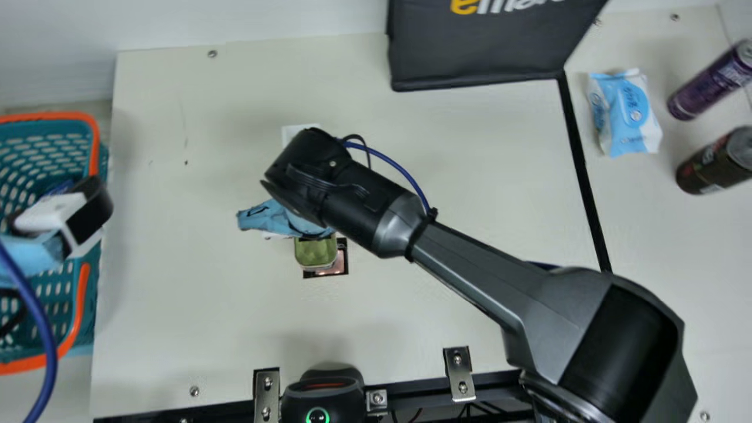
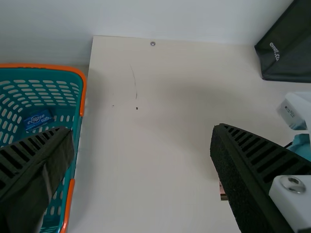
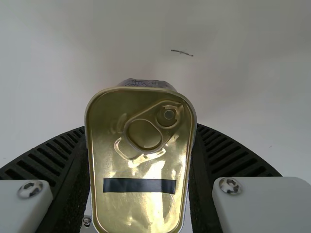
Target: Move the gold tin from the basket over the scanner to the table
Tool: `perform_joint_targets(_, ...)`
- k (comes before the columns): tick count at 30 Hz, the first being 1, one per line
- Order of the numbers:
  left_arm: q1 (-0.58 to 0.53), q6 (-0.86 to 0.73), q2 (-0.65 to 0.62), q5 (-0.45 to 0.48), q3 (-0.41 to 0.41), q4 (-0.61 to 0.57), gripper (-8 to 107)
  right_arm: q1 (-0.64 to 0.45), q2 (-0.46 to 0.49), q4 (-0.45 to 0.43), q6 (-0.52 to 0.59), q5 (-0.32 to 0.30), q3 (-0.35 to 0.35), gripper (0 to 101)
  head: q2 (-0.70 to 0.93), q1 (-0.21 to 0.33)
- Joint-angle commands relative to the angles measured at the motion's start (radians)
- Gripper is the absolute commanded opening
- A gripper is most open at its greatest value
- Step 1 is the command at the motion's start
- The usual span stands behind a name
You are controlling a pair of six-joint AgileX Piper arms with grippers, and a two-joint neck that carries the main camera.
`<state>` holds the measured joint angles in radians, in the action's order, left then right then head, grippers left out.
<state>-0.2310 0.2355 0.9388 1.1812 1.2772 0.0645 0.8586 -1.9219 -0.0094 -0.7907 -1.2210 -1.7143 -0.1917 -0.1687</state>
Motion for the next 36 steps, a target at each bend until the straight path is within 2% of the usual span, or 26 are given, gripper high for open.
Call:
perform_joint_targets(1, 0.000, 0.000, 0.000, 0.000, 0.000, 0.000, 90, -0.014, 0.006, -0.005, 0.023, 0.001, 0.000, 0, -0.092, 0.030)
perform_joint_targets(5, 0.000, 0.000, 0.000, 0.000, 0.000, 0.000, 90, -0.067, 0.030, -0.007, 0.081, 0.001, 0.009, 0, -0.185, 0.030)
perform_joint_targets(12, 0.000, 0.000, 0.000, 0.000, 0.000, 0.000, 90, -0.222, 0.107, 0.002, 0.244, 0.001, 0.053, 0, -0.185, 0.030)
perform_joint_targets(24, 0.000, 0.000, 0.000, 0.000, 0.000, 0.000, 90, -0.593, 0.281, 0.036, 0.548, 0.078, 0.268, 0, -0.185, 0.030)
perform_joint_targets(36, 0.000, 0.000, 0.000, 0.000, 0.000, 0.000, 90, -0.946, 0.380, 0.058, 0.833, 0.103, 0.380, 0, -0.185, 0.030)
